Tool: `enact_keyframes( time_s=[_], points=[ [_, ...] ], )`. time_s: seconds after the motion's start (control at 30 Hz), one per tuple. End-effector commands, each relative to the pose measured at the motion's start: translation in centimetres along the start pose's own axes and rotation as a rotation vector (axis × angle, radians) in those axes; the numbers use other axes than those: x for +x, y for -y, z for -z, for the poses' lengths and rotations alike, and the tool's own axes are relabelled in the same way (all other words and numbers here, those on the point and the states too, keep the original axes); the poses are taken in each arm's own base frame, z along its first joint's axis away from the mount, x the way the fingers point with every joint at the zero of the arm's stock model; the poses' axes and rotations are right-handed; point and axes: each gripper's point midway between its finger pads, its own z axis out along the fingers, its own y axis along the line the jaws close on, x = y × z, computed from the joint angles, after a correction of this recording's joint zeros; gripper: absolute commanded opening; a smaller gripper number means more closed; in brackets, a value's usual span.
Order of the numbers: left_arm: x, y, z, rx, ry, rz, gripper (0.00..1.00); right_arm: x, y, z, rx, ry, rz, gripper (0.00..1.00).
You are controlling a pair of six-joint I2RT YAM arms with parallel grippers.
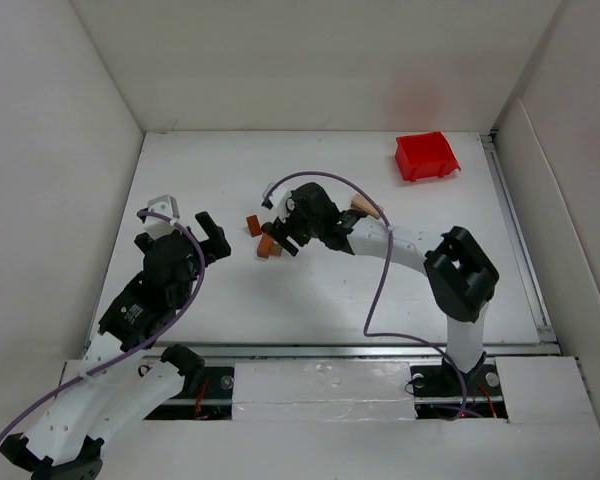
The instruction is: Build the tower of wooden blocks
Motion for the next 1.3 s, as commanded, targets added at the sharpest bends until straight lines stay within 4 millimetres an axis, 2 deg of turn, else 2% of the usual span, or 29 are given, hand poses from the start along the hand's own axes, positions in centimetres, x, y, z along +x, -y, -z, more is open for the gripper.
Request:
enact_keyframes(
  time_s=[0.0,0.07,0.17,0.23,0.27,0.3,0.37,0.4,0.6,0.63,0.9,0.97,1.07,1.17,1.2,1.27],
  points=[
    [-0.5,0.4,0.0,0.009,0.016,0.008,0.99,-1.8,-2.6,-0.9,-0.208,0.098,0.052,0.80],
    [-0.4,0.5,-0.1,0.012,0.009,0.004,0.99,-0.3,-2.7,-2.0,-0.208,0.061,0.073,0.80],
    [-0.3,0.8,-0.2,0.028,0.005,-0.004,0.99,0.8,-4.2,-3.3,-0.243,0.024,0.122,0.79],
    [-0.2,1.1,-0.2,0.041,-0.002,-0.013,0.99,1.5,-4.1,-4.0,-0.237,-0.007,0.117,0.76],
    [-0.2,1.2,-0.2,0.046,-0.003,-0.013,0.99,2.7,-3.9,-4.9,-0.245,-0.041,0.107,0.75],
    [-0.1,1.2,-0.2,0.049,-0.006,-0.017,0.99,2.0,-3.8,-5.2,-0.245,-0.032,0.111,0.72],
    [0.0,1.2,-0.2,0.051,-0.009,-0.020,0.99,3.5,-3.4,-5.9,-0.272,-0.080,0.091,0.69],
    [0.0,1.2,-0.3,0.052,-0.011,-0.022,0.99,2.9,-3.4,-6.1,-0.280,-0.074,0.098,0.67],
    [0.0,1.5,-0.2,0.067,-0.010,-0.023,0.99,3.8,-3.5,-6.8,-0.281,-0.100,0.095,0.66],
    [0.0,1.5,-0.2,0.069,-0.010,-0.023,0.99,3.9,-3.0,-6.8,-0.277,-0.107,0.088,0.65],
    [0.1,1.7,-0.2,0.082,-0.014,-0.027,0.99,6.2,-4.1,-7.3,-0.307,-0.188,0.080,0.57],
    [0.0,1.7,-0.1,0.084,-0.011,-0.026,0.99,6.9,-4.9,-7.6,-0.329,-0.212,0.082,0.57],
    [-0.1,1.8,-0.1,0.087,-0.009,-0.025,0.99,7.2,-5.2,-7.8,-0.349,-0.224,0.077,0.54],
    [-0.1,1.7,-0.1,0.086,-0.007,-0.024,0.99,7.5,-5.2,-7.7,-0.347,-0.233,0.075,0.45],
    [-0.1,1.7,0.0,0.086,-0.007,-0.024,0.99,7.3,-5.1,-7.6,-0.342,-0.233,0.077,0.39],
    [-0.1,1.7,0.0,0.088,-0.006,-0.022,0.99,7.2,-4.6,-6.4,-0.324,-0.252,0.083,0.32]
  ],
)
